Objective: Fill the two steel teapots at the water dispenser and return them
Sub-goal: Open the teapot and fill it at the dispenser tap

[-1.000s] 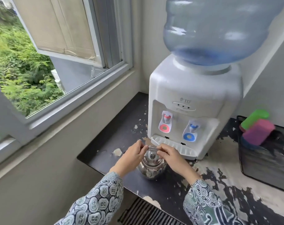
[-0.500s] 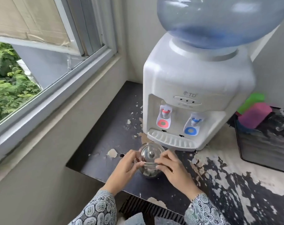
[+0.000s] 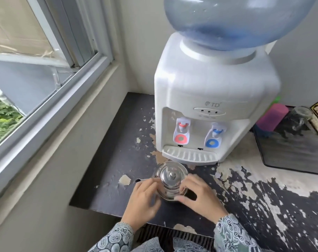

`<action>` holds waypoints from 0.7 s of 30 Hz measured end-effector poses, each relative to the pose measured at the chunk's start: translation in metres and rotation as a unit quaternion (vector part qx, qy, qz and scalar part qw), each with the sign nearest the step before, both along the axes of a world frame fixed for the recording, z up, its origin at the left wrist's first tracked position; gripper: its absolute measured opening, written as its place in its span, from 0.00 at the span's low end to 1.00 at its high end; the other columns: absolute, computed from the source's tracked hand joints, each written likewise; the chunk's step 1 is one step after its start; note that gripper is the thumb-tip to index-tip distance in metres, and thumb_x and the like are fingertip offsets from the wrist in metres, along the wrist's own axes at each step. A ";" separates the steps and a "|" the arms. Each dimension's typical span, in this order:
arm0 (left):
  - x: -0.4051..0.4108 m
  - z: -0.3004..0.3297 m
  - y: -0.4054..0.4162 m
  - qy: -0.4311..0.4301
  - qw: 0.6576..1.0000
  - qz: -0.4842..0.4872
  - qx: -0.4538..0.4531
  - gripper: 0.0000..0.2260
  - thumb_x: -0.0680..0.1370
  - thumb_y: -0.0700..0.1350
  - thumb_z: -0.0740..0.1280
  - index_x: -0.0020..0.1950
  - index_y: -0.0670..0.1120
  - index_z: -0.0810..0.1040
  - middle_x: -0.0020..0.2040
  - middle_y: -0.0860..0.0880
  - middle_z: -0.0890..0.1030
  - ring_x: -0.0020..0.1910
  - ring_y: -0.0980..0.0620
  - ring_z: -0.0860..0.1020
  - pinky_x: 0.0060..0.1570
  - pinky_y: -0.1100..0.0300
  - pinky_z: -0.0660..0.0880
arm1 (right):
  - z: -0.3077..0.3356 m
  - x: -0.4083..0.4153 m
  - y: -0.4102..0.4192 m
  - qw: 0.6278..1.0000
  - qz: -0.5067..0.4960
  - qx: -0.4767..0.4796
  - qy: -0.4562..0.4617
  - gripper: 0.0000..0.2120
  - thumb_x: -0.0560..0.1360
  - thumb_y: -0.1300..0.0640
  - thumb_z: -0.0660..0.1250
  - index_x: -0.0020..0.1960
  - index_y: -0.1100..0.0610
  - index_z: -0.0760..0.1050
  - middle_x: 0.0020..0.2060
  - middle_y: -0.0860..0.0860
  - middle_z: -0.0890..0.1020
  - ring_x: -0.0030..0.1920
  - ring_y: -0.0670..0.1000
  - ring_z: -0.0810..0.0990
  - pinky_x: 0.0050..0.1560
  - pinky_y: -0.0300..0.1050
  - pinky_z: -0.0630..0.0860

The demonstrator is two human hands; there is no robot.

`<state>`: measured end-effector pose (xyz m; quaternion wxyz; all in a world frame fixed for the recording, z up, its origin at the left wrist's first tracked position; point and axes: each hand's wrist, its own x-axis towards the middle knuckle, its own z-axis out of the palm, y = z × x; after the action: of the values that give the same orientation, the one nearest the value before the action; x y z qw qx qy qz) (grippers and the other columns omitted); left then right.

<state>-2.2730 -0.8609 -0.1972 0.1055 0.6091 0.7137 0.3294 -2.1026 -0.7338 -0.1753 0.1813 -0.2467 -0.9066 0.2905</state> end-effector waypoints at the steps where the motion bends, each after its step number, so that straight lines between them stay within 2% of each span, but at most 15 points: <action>1: -0.002 0.005 0.002 -0.005 1.000 0.006 0.005 0.12 0.68 0.45 0.64 0.51 0.53 0.73 0.55 0.58 0.76 0.58 0.62 0.71 0.57 0.69 0.61 | 0.005 -0.006 0.001 0.999 -0.031 -0.007 0.016 0.12 0.70 0.42 0.64 0.40 0.51 0.71 0.40 0.42 0.73 0.45 0.41 0.72 0.50 0.34 0.71; 3: -0.007 0.014 0.013 -0.005 1.000 0.015 0.008 0.18 0.69 0.50 0.65 0.59 0.53 0.70 0.60 0.57 0.73 0.62 0.62 0.67 0.61 0.73 0.56 | 0.012 -0.022 0.004 0.996 -0.081 0.037 0.006 0.13 0.71 0.41 0.61 0.41 0.51 0.70 0.39 0.43 0.74 0.43 0.44 0.72 0.48 0.38 0.72; 6: -0.016 0.021 0.037 0.014 0.997 -0.022 -0.067 0.35 0.67 0.63 0.66 0.70 0.52 0.62 0.67 0.62 0.62 0.68 0.66 0.57 0.66 0.68 0.51 | 0.016 -0.047 0.008 0.979 -0.112 0.099 -0.140 0.19 0.69 0.37 0.55 0.46 0.52 0.67 0.44 0.47 0.75 0.46 0.50 0.71 0.49 0.46 0.68; 7: -0.017 0.020 0.044 0.024 0.994 -0.042 -0.095 0.39 0.66 0.66 0.66 0.72 0.52 0.60 0.69 0.61 0.61 0.69 0.65 0.57 0.68 0.66 0.51 | 0.014 -0.053 0.008 0.969 -0.114 0.106 -0.190 0.21 0.69 0.36 0.54 0.49 0.53 0.68 0.47 0.48 0.76 0.50 0.51 0.72 0.51 0.48 0.67; 9: -0.015 0.016 0.053 0.015 0.989 -0.075 -0.123 0.42 0.63 0.66 0.69 0.72 0.51 0.60 0.72 0.58 0.62 0.71 0.61 0.60 0.71 0.62 0.56 | 0.007 -0.060 0.007 0.962 -0.119 0.104 -0.223 0.22 0.70 0.39 0.55 0.55 0.53 0.70 0.53 0.48 0.76 0.56 0.53 0.71 0.54 0.50 0.66; 11: -0.012 0.012 0.055 -0.029 0.988 -0.083 -0.130 0.42 0.63 0.63 0.73 0.71 0.50 0.62 0.72 0.56 0.63 0.71 0.58 0.62 0.70 0.62 0.61 | 0.004 -0.063 0.006 0.964 -0.130 0.104 -0.207 0.20 0.71 0.42 0.54 0.53 0.52 0.73 0.50 0.48 0.78 0.54 0.53 0.72 0.52 0.50 0.67; 14: -0.011 0.006 0.053 -0.053 0.989 -0.069 -0.115 0.42 0.62 0.62 0.75 0.71 0.49 0.63 0.72 0.56 0.64 0.70 0.58 0.63 0.68 0.67 0.60 | -0.004 -0.064 0.006 0.965 -0.139 0.154 -0.161 0.17 0.68 0.43 0.54 0.38 0.51 0.77 0.35 0.45 0.80 0.40 0.51 0.77 0.40 0.48 0.73; 17: -0.011 0.008 0.055 -0.059 0.990 -0.063 -0.109 0.42 0.61 0.61 0.76 0.70 0.48 0.65 0.70 0.55 0.66 0.69 0.58 0.65 0.66 0.71 0.58 | -0.015 -0.064 0.009 0.977 -0.134 0.144 -0.083 0.13 0.69 0.47 0.58 0.32 0.53 0.74 0.30 0.46 0.77 0.37 0.47 0.71 0.40 0.42 0.70; 19: -0.012 0.009 0.057 -0.069 0.989 -0.059 -0.116 0.42 0.60 0.61 0.76 0.69 0.48 0.65 0.69 0.55 0.68 0.68 0.57 0.66 0.67 0.66 0.62 | -0.020 -0.065 0.011 0.983 -0.140 0.117 -0.027 0.14 0.69 0.49 0.59 0.30 0.56 0.71 0.28 0.49 0.76 0.37 0.46 0.64 0.39 0.40 0.66; 21: -0.013 0.009 0.058 -0.083 0.986 -0.053 -0.132 0.43 0.58 0.62 0.76 0.68 0.50 0.65 0.68 0.56 0.69 0.67 0.58 0.67 0.66 0.61 0.66 | -0.023 -0.064 0.012 0.983 -0.141 0.116 0.006 0.14 0.70 0.51 0.60 0.29 0.57 0.70 0.27 0.50 0.74 0.37 0.46 0.63 0.37 0.40 0.66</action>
<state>-2.2859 -0.8030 -0.1879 0.2613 0.5974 0.7063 0.2755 -2.1671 -0.7216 -0.1979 0.2534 -0.3477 -0.8890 0.1568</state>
